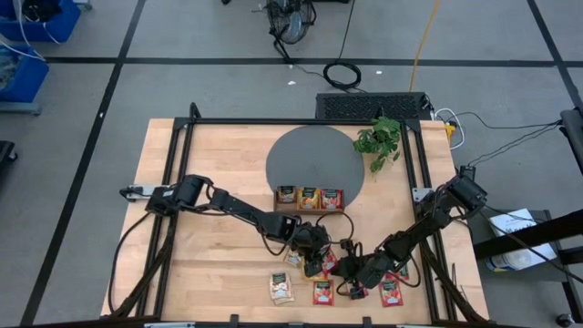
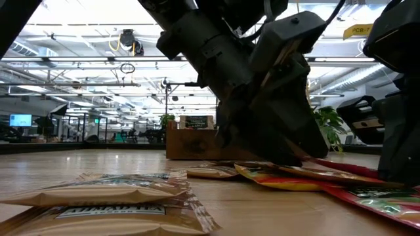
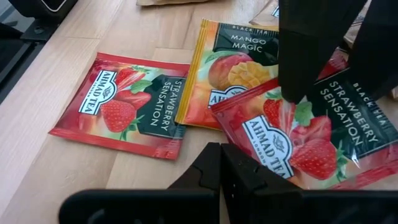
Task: Pick & Place Tea
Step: Put the red tea bag into the right wooden organizer
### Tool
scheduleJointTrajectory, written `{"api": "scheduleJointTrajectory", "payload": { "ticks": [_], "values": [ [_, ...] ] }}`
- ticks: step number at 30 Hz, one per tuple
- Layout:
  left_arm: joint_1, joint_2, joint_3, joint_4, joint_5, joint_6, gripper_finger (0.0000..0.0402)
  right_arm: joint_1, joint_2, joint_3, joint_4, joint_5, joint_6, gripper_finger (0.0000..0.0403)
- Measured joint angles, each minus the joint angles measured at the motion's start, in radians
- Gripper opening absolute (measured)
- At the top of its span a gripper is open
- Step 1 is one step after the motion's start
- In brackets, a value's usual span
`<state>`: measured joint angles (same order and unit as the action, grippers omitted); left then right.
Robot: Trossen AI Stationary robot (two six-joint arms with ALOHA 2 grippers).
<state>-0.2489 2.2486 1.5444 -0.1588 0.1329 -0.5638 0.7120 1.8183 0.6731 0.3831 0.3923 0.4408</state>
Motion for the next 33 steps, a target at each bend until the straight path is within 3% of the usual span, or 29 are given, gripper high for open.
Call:
{"api": "scheduleJointTrajectory", "payload": {
  "ticks": [3, 10, 18, 23, 33],
  "values": [
    [0.001, 0.000, 0.000, 0.008, -0.007, 0.012, 0.0164, 0.000, 0.000, 0.000, 0.000, 0.000, 0.000, 0.0000],
    [0.009, 0.004, -0.002, 0.044, -0.024, 0.057, 0.0016, 0.001, 0.000, 0.000, 0.000, 0.000, -0.001, 0.0000],
    [0.003, -0.023, -0.001, 0.031, -0.033, 0.161, 0.0005, 0.010, -0.011, -0.001, 0.029, 0.000, -0.033, 0.0000],
    [-0.020, -0.104, 0.002, -0.013, -0.132, 0.200, 0.0004, 0.054, -0.096, -0.006, 0.035, 0.039, -0.089, 0.0000],
    [-0.153, -0.190, 0.004, -0.062, -0.438, 0.354, 0.0003, 0.199, -0.335, -0.005, 0.048, 0.383, -0.257, 0.0000]
  ]
}}
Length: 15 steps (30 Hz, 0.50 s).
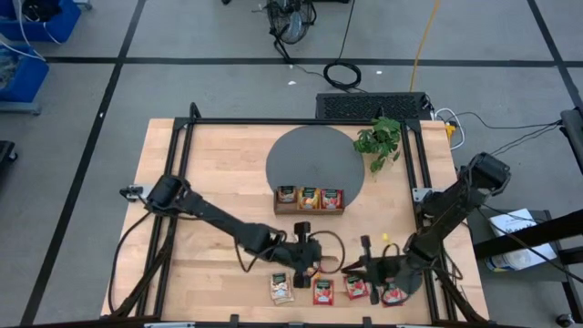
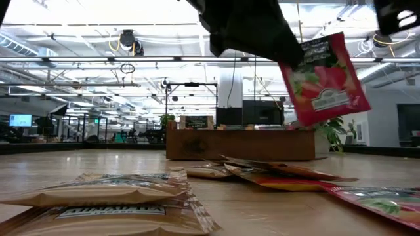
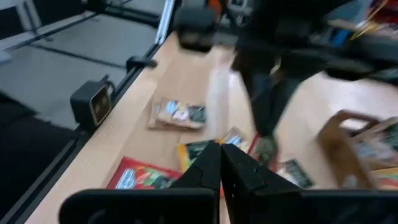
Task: Pick & Place Tea
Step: Put the red tea bag into the right wooden organizer
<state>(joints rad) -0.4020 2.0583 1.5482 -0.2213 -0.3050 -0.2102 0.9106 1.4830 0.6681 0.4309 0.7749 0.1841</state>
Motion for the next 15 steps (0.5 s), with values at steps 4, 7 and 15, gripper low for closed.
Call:
{"api": "scheduleJointTrajectory", "payload": {
  "ticks": [4, 7, 15],
  "values": [
    [-0.027, 0.001, 0.000, -0.003, -0.070, -0.010, 0.0004, 0.034, -0.040, -0.010, 0.003, 0.092, -0.015, 0.0000],
    [-0.041, 0.001, 0.000, -0.028, -0.119, -0.027, 0.0003, 0.036, -0.045, -0.016, 0.002, 0.093, -0.024, 0.0002],
    [-0.048, 0.001, 0.000, -0.030, -0.163, -0.027, 0.0003, 0.011, -0.038, -0.020, 0.005, 0.092, 0.015, 0.0064]
  ]
}}
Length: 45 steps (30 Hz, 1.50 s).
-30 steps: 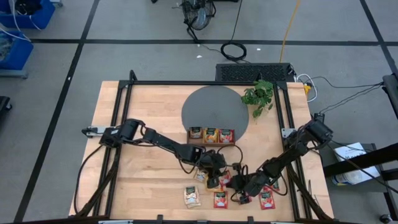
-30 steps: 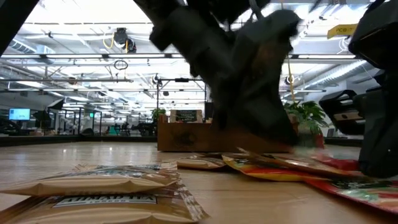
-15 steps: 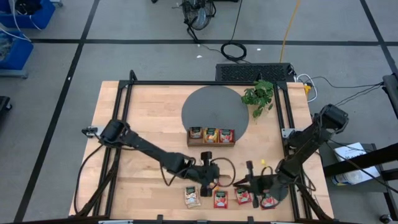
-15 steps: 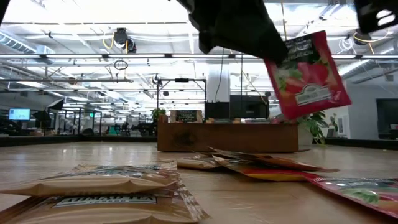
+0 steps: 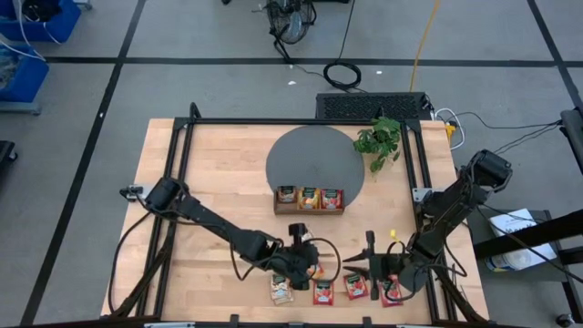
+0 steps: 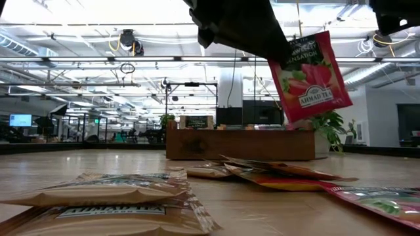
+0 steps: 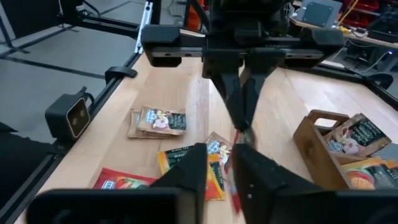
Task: Pick & Place Tea
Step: Put the red tea bag into the right wooden organizer
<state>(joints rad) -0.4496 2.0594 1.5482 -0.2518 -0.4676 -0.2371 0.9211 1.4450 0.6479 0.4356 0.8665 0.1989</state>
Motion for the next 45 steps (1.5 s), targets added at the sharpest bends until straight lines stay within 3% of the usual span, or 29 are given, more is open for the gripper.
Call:
{"api": "scheduleJointTrajectory", "payload": {
  "ticks": [5, 11, 14, 20, 25, 31, 38, 42, 45],
  "values": [
    [0.000, 0.000, 0.000, -0.001, -0.013, 0.004, 0.0003, 0.001, 0.000, 0.000, -0.019, 0.004, 0.065, 0.0121],
    [0.000, 0.000, 0.000, -0.007, -0.022, 0.007, 0.0003, -0.004, -0.001, 0.000, -0.023, 0.132, 0.080, 0.0163],
    [-0.001, 0.000, 0.000, -0.007, -0.032, 0.007, 0.0002, -0.018, -0.001, 0.000, -0.023, 0.113, 0.112, 0.0171],
    [-0.005, 0.000, 0.000, 0.015, -0.033, 0.009, 0.0002, -0.078, -0.001, -0.008, -0.035, -0.025, 0.203, 0.0177],
    [-0.004, 0.000, 0.000, 0.028, -0.033, 0.026, 0.0003, -0.133, -0.001, -0.043, -0.036, -0.038, 0.242, 0.0177],
    [0.003, 0.000, 0.000, 0.027, -0.030, 0.029, 0.0002, -0.201, -0.001, -0.086, 0.022, -0.174, 0.243, 0.0172],
    [0.011, 0.000, 0.000, 0.031, -0.030, 0.023, 0.0002, -0.241, 0.001, -0.089, 0.062, -0.256, 0.206, 0.0166],
    [0.011, 0.000, 0.000, 0.040, -0.028, 0.024, 0.0003, -0.254, 0.017, -0.089, 0.094, -0.320, 0.171, 0.0138],
    [0.013, 0.000, 0.000, 0.040, -0.027, 0.024, 0.0002, -0.265, 0.031, -0.089, 0.098, -0.323, 0.155, 0.0093]
  ]
}}
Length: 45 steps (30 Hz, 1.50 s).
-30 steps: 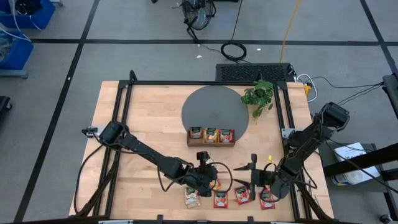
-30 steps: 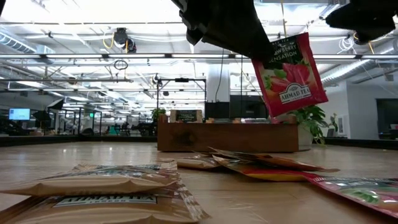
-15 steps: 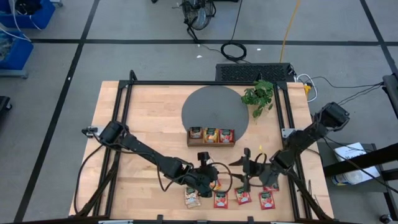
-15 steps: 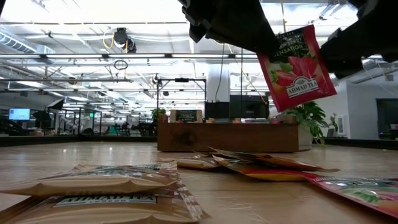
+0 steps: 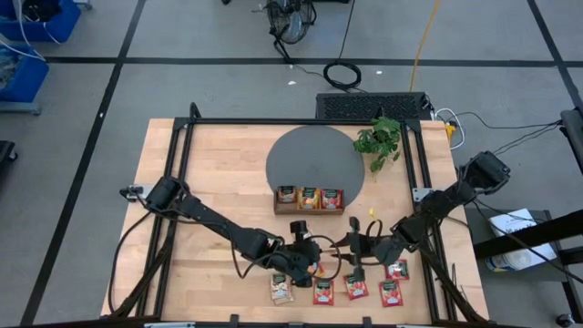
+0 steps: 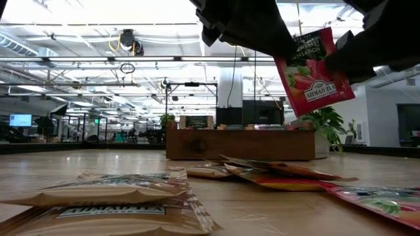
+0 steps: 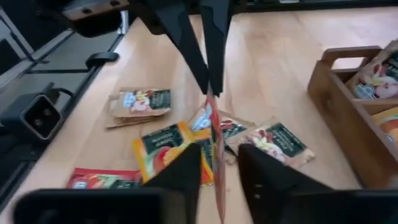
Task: Pick & Place Tea
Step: Put the red tea bag into the right wooden organizer
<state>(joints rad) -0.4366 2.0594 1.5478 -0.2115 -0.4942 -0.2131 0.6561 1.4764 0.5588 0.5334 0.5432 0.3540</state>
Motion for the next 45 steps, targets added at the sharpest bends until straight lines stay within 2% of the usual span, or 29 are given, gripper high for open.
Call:
{"api": "scheduleJointTrajectory", "payload": {
  "ticks": [3, 5, 10, 17, 21, 28, 35, 40, 45],
  "values": [
    [0.004, 0.000, 0.000, 0.000, 0.009, 0.000, 0.0005, -0.011, 0.007, 0.000, 0.005, 0.000, -0.019, 0.0029],
    [0.008, 0.000, 0.000, 0.000, 0.027, 0.000, 0.0003, -0.012, 0.008, 0.000, 0.007, 0.000, -0.042, 0.0009],
    [0.017, -0.002, 0.000, 0.000, 0.048, -0.002, 0.0019, -0.009, 0.008, 0.000, 0.016, 0.007, -0.072, 0.0002],
    [-0.001, -0.038, -0.001, -0.057, 0.019, 0.022, 0.0105, 0.046, 0.008, 0.000, 0.047, 0.122, -0.142, 0.0001],
    [-0.024, -0.065, -0.001, -0.082, -0.065, 0.038, 0.0157, 0.080, 0.006, 0.000, 0.076, 0.148, -0.203, 0.0000],
    [-0.052, -0.068, -0.001, 0.049, -0.083, 0.128, 0.0211, 0.111, 0.005, -0.021, 0.208, 0.168, -0.329, 0.0000],
    [-0.061, -0.068, -0.001, 0.065, -0.049, 0.109, 0.0216, 0.112, 0.005, -0.146, 0.465, 0.163, -0.366, 0.0000],
    [-0.031, -0.050, 0.000, 0.170, 0.003, 0.107, 0.0192, 0.111, 0.005, -0.158, 0.503, 0.105, -0.399, 0.0000],
    [0.001, -0.032, 0.000, 0.183, 0.060, 0.098, 0.0155, 0.111, 0.010, -0.149, 0.503, 0.086, -0.427, 0.0000]
  ]
}}
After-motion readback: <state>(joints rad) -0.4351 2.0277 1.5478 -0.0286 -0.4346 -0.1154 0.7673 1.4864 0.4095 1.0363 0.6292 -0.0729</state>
